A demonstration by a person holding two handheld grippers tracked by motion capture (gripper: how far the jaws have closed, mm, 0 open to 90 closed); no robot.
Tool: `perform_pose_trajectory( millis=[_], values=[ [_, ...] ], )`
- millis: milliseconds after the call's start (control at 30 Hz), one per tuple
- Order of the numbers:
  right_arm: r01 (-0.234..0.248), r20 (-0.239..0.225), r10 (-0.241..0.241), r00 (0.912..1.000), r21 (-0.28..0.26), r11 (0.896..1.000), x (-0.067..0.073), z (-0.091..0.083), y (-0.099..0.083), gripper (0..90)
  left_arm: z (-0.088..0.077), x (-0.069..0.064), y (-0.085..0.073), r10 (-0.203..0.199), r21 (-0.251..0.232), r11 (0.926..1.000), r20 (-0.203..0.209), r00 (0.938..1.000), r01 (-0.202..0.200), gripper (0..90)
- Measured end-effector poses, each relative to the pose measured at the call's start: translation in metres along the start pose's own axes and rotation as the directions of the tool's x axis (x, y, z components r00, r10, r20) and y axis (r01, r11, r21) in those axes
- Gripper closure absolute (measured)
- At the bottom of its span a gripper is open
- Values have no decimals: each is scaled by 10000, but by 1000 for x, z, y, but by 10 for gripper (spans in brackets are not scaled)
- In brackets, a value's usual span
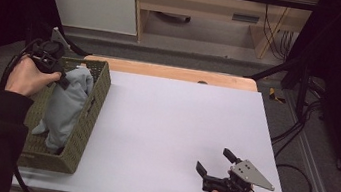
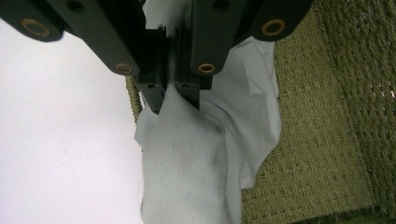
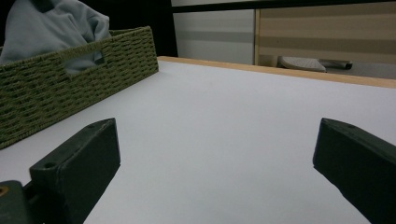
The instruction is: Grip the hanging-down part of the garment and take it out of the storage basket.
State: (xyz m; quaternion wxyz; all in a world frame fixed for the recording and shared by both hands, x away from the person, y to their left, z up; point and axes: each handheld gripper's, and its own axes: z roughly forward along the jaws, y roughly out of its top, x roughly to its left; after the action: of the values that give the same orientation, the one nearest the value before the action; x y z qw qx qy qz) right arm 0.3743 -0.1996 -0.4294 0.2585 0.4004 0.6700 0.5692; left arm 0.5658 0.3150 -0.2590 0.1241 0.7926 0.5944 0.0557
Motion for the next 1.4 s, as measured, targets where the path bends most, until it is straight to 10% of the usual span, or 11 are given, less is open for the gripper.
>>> perform_pose_trajectory(
  millis=[500, 1400],
  values=[
    [-25, 2, 25, 10000, 56, 10000, 1, 3, -1, 12, -19, 0, -4, 154, -305, 9994, -159, 9998, -159, 850],
    [60, -285, -57, 9996, 90, 9999, 5, 9, 3, 13, -112, -1, -5, 164, -1741, 9843, -762, 9970, -295, 852]
  ],
)
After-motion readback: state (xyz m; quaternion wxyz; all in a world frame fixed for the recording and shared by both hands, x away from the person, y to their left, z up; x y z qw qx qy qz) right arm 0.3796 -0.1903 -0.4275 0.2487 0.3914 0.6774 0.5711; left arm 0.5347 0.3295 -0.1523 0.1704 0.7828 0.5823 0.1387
